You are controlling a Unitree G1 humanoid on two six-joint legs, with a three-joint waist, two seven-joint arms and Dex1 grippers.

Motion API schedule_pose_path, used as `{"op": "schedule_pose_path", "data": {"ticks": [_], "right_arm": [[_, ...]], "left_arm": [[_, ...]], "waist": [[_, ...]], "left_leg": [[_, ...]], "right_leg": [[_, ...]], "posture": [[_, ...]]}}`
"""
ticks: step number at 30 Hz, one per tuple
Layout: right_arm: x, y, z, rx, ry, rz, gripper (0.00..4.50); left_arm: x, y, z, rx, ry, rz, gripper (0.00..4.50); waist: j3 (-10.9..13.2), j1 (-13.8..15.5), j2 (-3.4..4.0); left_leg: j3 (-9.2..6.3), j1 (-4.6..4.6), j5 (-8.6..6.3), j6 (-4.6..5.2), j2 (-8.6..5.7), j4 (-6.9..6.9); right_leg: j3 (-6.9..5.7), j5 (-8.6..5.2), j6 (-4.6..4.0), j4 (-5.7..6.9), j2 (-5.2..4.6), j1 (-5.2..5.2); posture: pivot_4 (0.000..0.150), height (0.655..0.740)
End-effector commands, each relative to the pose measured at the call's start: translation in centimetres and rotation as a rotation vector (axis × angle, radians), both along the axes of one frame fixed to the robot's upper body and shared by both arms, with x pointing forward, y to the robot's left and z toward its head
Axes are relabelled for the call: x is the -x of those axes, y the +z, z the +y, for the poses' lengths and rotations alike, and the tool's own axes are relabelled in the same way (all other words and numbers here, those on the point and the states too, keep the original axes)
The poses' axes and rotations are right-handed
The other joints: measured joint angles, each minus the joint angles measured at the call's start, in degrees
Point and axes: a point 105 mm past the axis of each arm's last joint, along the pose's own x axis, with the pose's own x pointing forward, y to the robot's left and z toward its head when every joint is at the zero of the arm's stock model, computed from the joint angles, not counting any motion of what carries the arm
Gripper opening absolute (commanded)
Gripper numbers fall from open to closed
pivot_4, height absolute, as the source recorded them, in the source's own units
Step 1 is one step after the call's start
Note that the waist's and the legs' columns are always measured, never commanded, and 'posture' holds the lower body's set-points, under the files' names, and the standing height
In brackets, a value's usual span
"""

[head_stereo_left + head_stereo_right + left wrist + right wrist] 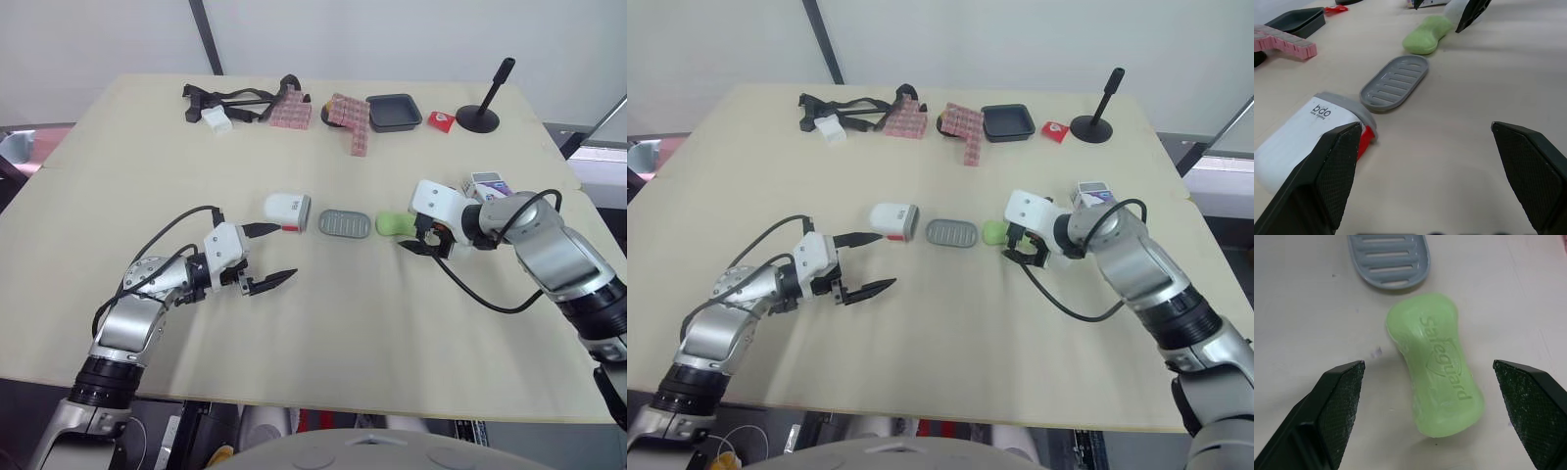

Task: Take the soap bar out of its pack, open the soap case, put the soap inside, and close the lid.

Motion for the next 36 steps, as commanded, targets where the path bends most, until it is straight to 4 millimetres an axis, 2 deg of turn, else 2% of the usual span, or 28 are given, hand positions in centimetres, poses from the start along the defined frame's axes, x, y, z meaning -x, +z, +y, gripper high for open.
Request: {"op": "schedule_pose_path", "data": {"ticks": [1, 5, 17, 24, 31, 36], "right_arm": [[-0.9, 1.3, 0.4, 0.005, 0.019, -0.025, 4.5], [-1.8, 1.5, 0.6, 0.007, 0.017, 0.006, 4.5], [-3.8, -0.4, 0.9, 0.115, 0.054, 0.087, 4.5], [-3.7, -1.3, 1.4, 0.199, 0.123, 0.112, 4.5], [-3.6, -2.3, 1.1, 0.246, 0.137, 0.137, 2.5], [-3.5, -2.2, 0.8, 0.265, 0.142, 0.131, 2.5]], "left_arm": [[-0.8, 1.0, 1.0, -0.007, 0.034, -0.063, 4.5], [-1.0, 1.1, 1.6, -0.003, 0.05, -0.066, 4.5], [-1.0, 0.6, 1.4, -0.024, 0.062, -0.084, 4.5], [-0.9, 0.4, 1.7, -0.039, 0.082, -0.094, 4.5], [-1.1, 0.6, 1.8, -0.038, 0.098, -0.108, 4.5], [-1.2, 0.6, 1.9, -0.042, 0.102, -0.111, 4.5]], "waist": [[0.0, 0.0, 0.0], [0.0, -0.2, 0.0], [0.0, -0.2, 0.0], [0.0, -0.4, -0.03], [-0.1, -0.8, -0.19], [-0.2, -0.8, -0.23]], "left_leg": [[0.0, 0.0, 0.0, 0.0, 0.0, 0.0], [0.03, 0.0, 0.01, 0.0, 0.0, 0.02], [0.04, -0.21, 0.01, 0.01, 0.0, 0.08], [0.04, -0.2, 0.01, 0.01, 0.03, 0.12], [0.04, -0.13, 0.04, 0.02, 0.03, 0.18], [0.04, -0.1, 0.13, 0.03, 0.01, 0.19]], "right_leg": [[0.0, 0.0, 0.0, 0.01, 0.01, 0.0], [-0.01, 0.0, -0.01, 0.1, 0.01, 0.0], [-0.05, 0.0, -0.02, 0.15, 0.03, -0.03], [-0.08, -0.01, -0.03, 0.22, 0.04, -0.03], [-0.08, 0.0, -0.04, 0.33, -0.02, -0.01], [-0.06, 0.02, -0.08, 0.38, -0.07, 0.02]], "posture": [[0.15, 0.74], [0.15, 0.74], [0.15, 0.74], [0.15, 0.74], [0.15, 0.74], [0.15, 0.74]]}}
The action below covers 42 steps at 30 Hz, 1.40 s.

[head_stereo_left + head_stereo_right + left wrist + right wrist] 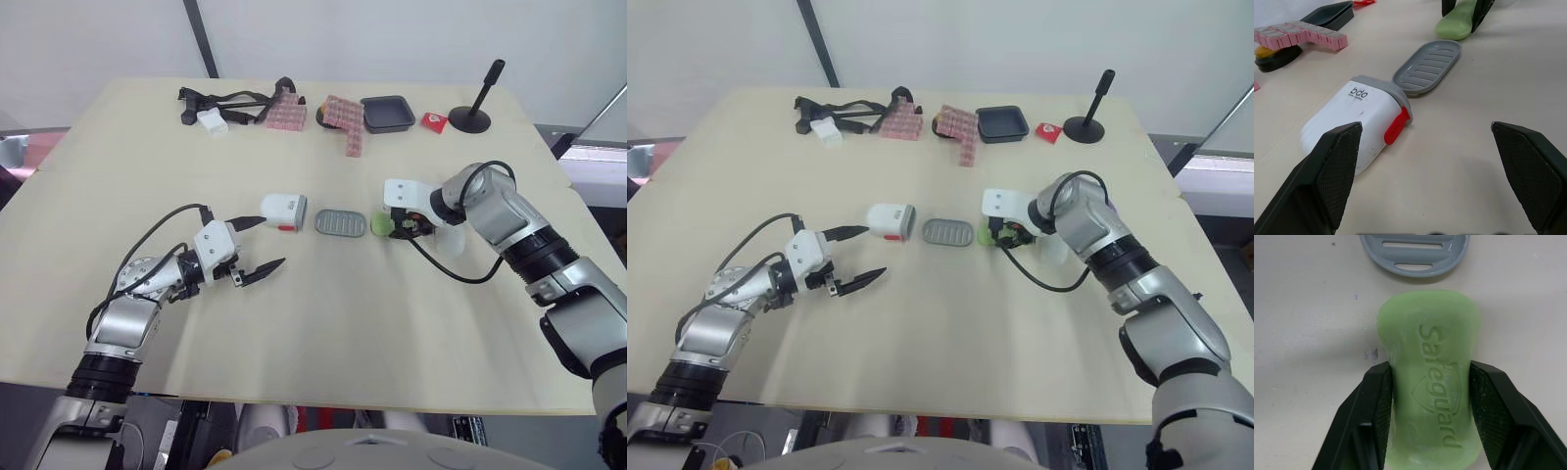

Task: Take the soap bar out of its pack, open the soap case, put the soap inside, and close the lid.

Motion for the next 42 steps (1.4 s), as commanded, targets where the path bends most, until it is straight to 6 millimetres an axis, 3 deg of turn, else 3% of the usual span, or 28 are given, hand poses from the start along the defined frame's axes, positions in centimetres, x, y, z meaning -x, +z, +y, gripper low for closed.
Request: {"op": "schedule_pose_path", "data": {"ticks": [1, 10, 16, 27, 30, 36, 42], "right_arm": [[-0.3, -0.3, -1.2, 0.051, -0.033, -0.007, 2.5], [0.8, 2.1, 0.2, -0.019, 0.001, -0.012, 2.5], [0.6, 1.2, -0.9, 0.027, -0.035, -0.006, 2.5], [0.2, 0.3, -1.2, 0.049, -0.043, -0.007, 2.5], [0.2, 0.5, -0.9, 0.039, -0.037, -0.004, 1.75], [0.2, 1.0, -0.6, 0.03, -0.029, -0.005, 1.71], [1.3, 4.5, 2.4, -0.052, 0.072, -0.046, 1.71]], "left_arm": [[-0.2, 0.9, 0.3, -0.013, 0.008, -0.046, 4.5], [-0.5, 1.2, 0.8, -0.009, 0.017, -0.042, 4.5], [-0.4, 1.0, 0.8, -0.024, 0.01, -0.043, 4.5], [-0.3, 0.8, 0.6, -0.035, 0.01, -0.045, 4.5], [-0.3, 0.9, 0.6, -0.034, 0.011, -0.046, 4.5], [-0.5, 0.9, 0.6, -0.031, 0.019, -0.048, 4.5], [-0.8, 1.4, 2.0, -0.042, 0.053, -0.055, 4.5]], "waist": [[0.0, 0.0, -0.02], [0.0, 0.3, 0.0], [0.0, 0.3, 0.01], [0.0, 0.2, 0.0], [0.0, 0.2, 0.0], [0.0, 0.2, 0.0], [0.0, 0.1, 0.03]], "left_leg": [[0.0, 0.0, 0.0, 0.0, 0.0, 0.0], [0.0, -0.09, 0.0, 0.01, 0.0, 0.0], [0.0, -0.1, 0.0, 0.01, 0.03, -0.01], [0.0, -0.1, 0.0, 0.01, 0.02, -0.01], [0.0, -0.1, 0.0, 0.01, 0.02, 0.0], [0.01, -0.1, 0.0, 0.0, 0.02, -0.01], [0.01, -0.14, 0.0, 0.01, 0.03, 0.0]], "right_leg": [[0.0, 0.0, 0.0, -0.01, 0.0, 0.0], [0.0, 0.0, 0.0, -0.04, 0.04, -0.06], [-0.01, 0.0, 0.0, -0.03, 0.07, -0.17], [-0.01, 0.0, 0.0, -0.01, 0.05, -0.18], [0.0, 0.0, 0.0, 0.01, 0.05, -0.15], [0.0, 0.0, 0.0, 0.01, 0.05, -0.14], [0.0, 0.0, 0.0, 0.01, 0.1, -0.23]], "posture": [[0.15, 0.74], [0.15, 0.74], [0.15, 0.74], [0.15, 0.74], [0.15, 0.74], [0.15, 0.74], [0.15, 0.74]]}}
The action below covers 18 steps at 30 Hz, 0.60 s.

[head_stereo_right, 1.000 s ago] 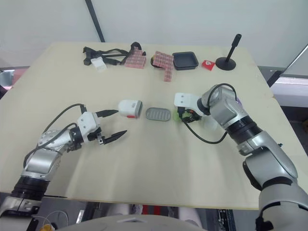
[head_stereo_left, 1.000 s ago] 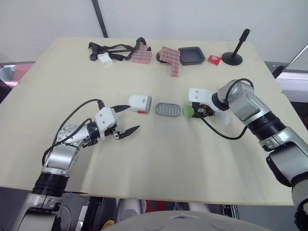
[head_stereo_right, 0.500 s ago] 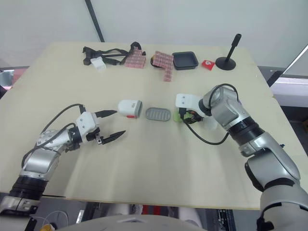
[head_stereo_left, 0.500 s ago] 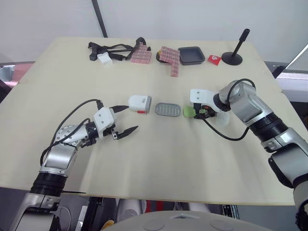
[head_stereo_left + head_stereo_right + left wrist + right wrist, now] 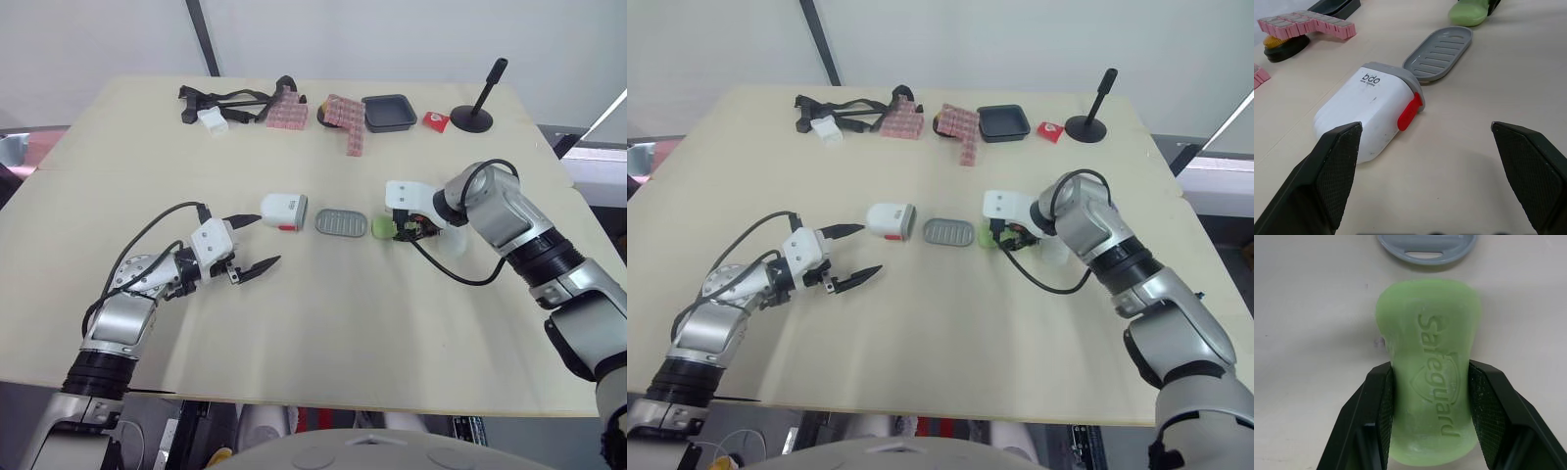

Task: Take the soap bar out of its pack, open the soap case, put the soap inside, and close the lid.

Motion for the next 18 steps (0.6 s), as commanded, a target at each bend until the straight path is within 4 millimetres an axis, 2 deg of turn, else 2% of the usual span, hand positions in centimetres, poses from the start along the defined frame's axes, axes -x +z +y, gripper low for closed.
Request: {"op": "schedule_pose_path", "data": {"ticks": [1, 7, 9, 13, 18], "right_arm": [[0.4, 4.4, 2.8, -0.087, 0.079, -0.082, 1.71], [1.3, 5.1, 5.8, -0.137, 0.139, -0.078, 1.71], [1.1, 5.1, 6.8, -0.15, 0.134, -0.077, 1.71], [0.8, 4.6, 8.0, -0.139, 0.15, -0.094, 1.71], [0.4, 3.9, 8.9, -0.133, 0.164, -0.105, 1.71]], "left_arm": [[-0.5, 1.5, 1.6, -0.013, 0.034, -0.055, 4.5], [-0.9, 1.8, 3.0, -0.03, 0.061, -0.061, 4.5], [-1.2, 1.8, 3.8, -0.049, 0.079, -0.065, 4.5], [-1.5, 1.8, 4.7, -0.056, 0.108, -0.071, 4.5], [-1.7, 2.1, 4.8, -0.058, 0.108, -0.083, 4.5]], "waist": [[0.0, -0.2, 0.01], [0.0, -0.3, 0.0], [0.0, -0.2, 0.01], [0.0, -0.2, 0.01], [0.0, -0.2, 0.01]], "left_leg": [[0.0, -0.02, 0.0, 0.0, 0.02, 0.0], [0.01, 0.19, 0.02, -0.03, 0.03, 0.0], [0.01, 0.21, 0.02, -0.03, 0.04, 0.0], [0.01, 0.21, 0.02, -0.04, 0.03, 0.0], [0.01, 0.21, 0.02, -0.04, 0.01, -0.01]], "right_leg": [[0.0, 0.0, 0.0, 0.01, 0.04, -0.01], [-0.03, 0.0, 0.0, 0.08, 0.04, -0.12], [-0.05, 0.0, 0.0, 0.08, 0.03, -0.13], [-0.06, 0.0, -0.01, 0.09, 0.03, -0.15], [-0.07, 0.0, -0.01, 0.11, 0.02, -0.18]], "posture": [[0.15, 0.74], [0.15, 0.74], [0.15, 0.74], [0.15, 0.74], [0.15, 0.74]]}}
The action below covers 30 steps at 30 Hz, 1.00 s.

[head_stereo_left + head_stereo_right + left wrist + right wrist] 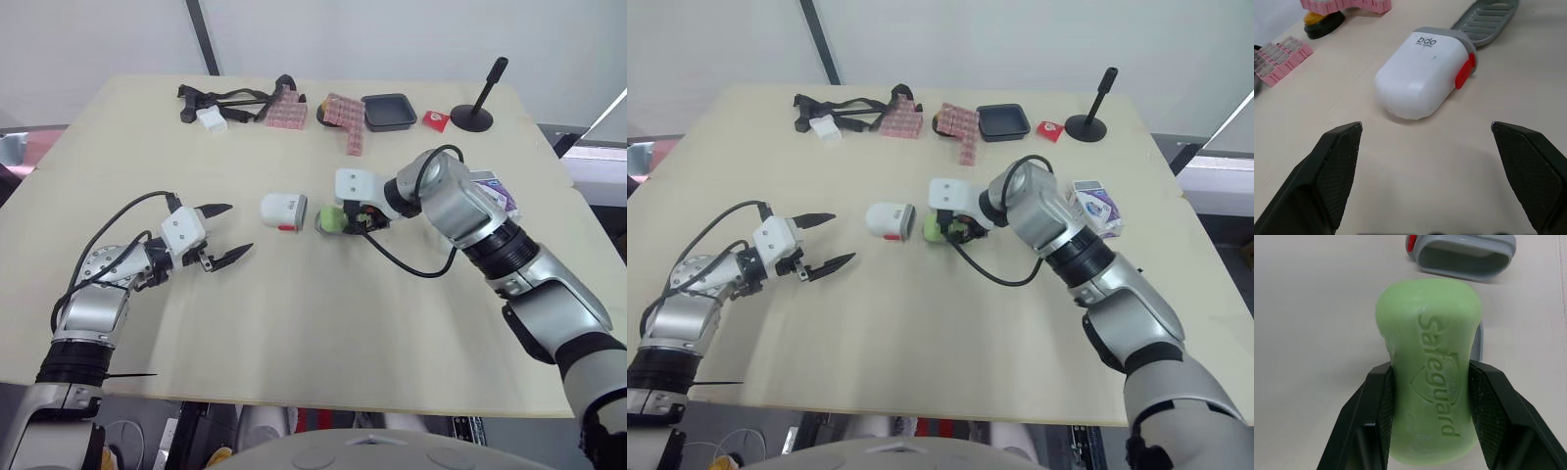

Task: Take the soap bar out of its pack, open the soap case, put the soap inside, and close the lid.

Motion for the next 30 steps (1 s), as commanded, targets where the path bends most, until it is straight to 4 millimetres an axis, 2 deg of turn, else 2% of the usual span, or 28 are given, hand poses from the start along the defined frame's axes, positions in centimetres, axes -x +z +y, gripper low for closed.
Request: {"op": "schedule_pose_path", "data": {"ticks": [1, 14, 16, 21, 27, 30], "right_arm": [[-0.7, 1.4, 0.6, -0.003, 0.013, -0.069, 1.71], [-1.5, 0.3, 1.4, 0.013, 0.015, -0.065, 1.71], [-1.8, 0.2, 1.4, 0.012, 0.006, -0.075, 2.82], [-2.6, 0.4, 1.2, -0.002, -0.03, -0.083, 4.45], [-2.1, 1.5, 1.0, -0.027, -0.002, -0.093, 4.48], [-1.2, 3.5, 0.9, -0.114, 0.019, -0.108, 4.48]], "left_arm": [[-0.3, 1.5, 0.5, -0.001, 0.008, -0.062, 4.5], [-0.2, 1.2, 0.0, -0.004, 0.009, -0.066, 4.5], [-0.1, 1.0, -0.1, -0.013, 0.007, -0.062, 4.5], [0.0, 0.9, -0.3, -0.006, 0.003, -0.061, 4.5], [0.1, 0.8, -0.4, -0.008, 0.001, -0.057, 4.5], [0.1, 0.9, -0.4, -0.002, -0.002, -0.057, 4.5]], "waist": [[0.0, -0.1, 0.0], [0.0, -0.3, 0.0], [0.0, -0.4, 0.0], [0.0, -0.4, 0.0], [0.0, -0.4, 0.0], [0.0, -0.3, 0.0]], "left_leg": [[0.0, 0.0, 0.0, 0.0, 0.0, 0.0], [0.0, -0.01, 0.0, 0.0, 0.0, 0.0], [0.0, -0.01, 0.0, -0.01, 0.0, 0.0], [0.0, -0.01, 0.0, -0.01, 0.0, 0.0], [0.0, -0.02, 0.0, -0.01, 0.0, 0.0], [0.0, -0.03, 0.0, -0.01, 0.0, 0.0]], "right_leg": [[0.01, 0.0, 0.0, 0.0, 0.0, 0.0], [0.0, 0.0, 0.0, 0.03, 0.0, -0.01], [-0.01, 0.0, 0.0, 0.04, 0.0, -0.02], [-0.02, 0.0, 0.0, 0.06, 0.0, -0.03], [-0.02, 0.0, 0.0, 0.06, 0.0, -0.03], [-0.01, 0.0, 0.0, 0.06, 0.02, -0.03]], "posture": [[0.15, 0.74], [0.15, 0.74], [0.15, 0.74], [0.15, 0.74], [0.15, 0.74], [0.15, 0.74]]}}
